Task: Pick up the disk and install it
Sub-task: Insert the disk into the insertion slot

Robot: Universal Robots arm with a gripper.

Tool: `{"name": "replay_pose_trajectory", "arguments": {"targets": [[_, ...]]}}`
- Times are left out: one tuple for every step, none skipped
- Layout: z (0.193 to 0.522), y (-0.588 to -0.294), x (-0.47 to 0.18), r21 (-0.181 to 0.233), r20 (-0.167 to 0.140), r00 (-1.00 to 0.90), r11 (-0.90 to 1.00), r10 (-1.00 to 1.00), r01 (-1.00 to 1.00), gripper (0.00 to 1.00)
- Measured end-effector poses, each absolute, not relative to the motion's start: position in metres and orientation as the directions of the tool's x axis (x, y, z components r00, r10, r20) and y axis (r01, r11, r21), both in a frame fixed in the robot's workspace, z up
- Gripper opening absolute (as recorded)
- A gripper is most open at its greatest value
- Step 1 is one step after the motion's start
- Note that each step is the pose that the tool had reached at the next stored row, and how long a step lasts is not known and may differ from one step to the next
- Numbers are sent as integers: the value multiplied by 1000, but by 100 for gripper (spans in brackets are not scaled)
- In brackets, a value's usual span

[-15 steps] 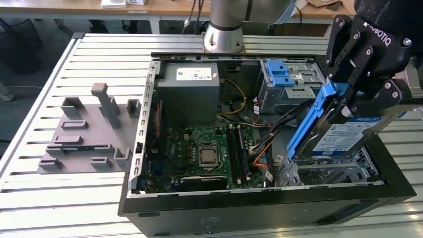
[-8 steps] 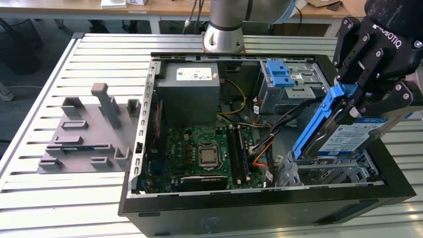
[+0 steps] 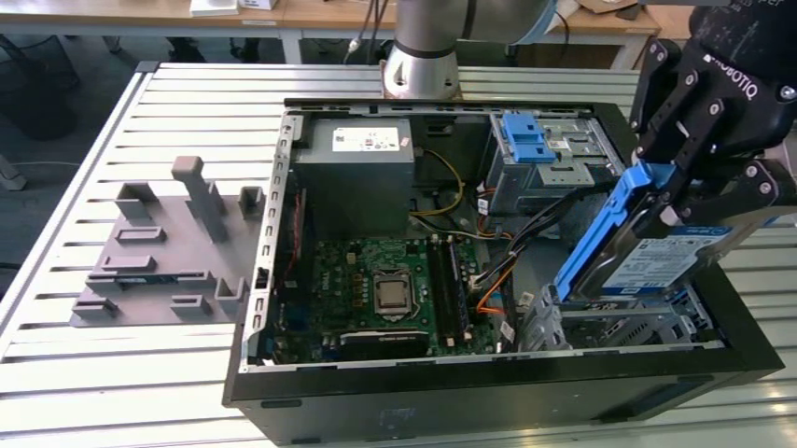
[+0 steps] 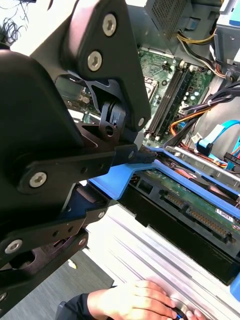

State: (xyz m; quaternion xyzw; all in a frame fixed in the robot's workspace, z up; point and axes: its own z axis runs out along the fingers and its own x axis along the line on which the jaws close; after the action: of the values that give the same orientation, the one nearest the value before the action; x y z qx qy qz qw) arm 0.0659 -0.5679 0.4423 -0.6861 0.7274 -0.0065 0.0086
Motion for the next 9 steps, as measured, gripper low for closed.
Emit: {"name": "replay_pose_trajectory", "arguments": {"targets": [[442, -568, 66, -21, -4, -58, 58, -998, -998, 36], [441, -568, 66, -21, -4, -56, 56, -998, -998, 36], [441, -568, 66, -21, -4, -53, 53, -999, -998, 36], [440, -568, 66, -21, -4, -50, 50, -999, -999, 36], [440, -568, 66, -21, -4, -47, 48, -999, -999, 36], [439, -568, 66, -21, -4, -46, 46, -999, -999, 36], [439, -568, 66, -21, -4, -45, 45, -999, -999, 36], [438, -568, 66, -21, -4, -45, 45, -999, -999, 36], [438, -568, 66, -21, -4, -45, 45, -999, -999, 36]]}}
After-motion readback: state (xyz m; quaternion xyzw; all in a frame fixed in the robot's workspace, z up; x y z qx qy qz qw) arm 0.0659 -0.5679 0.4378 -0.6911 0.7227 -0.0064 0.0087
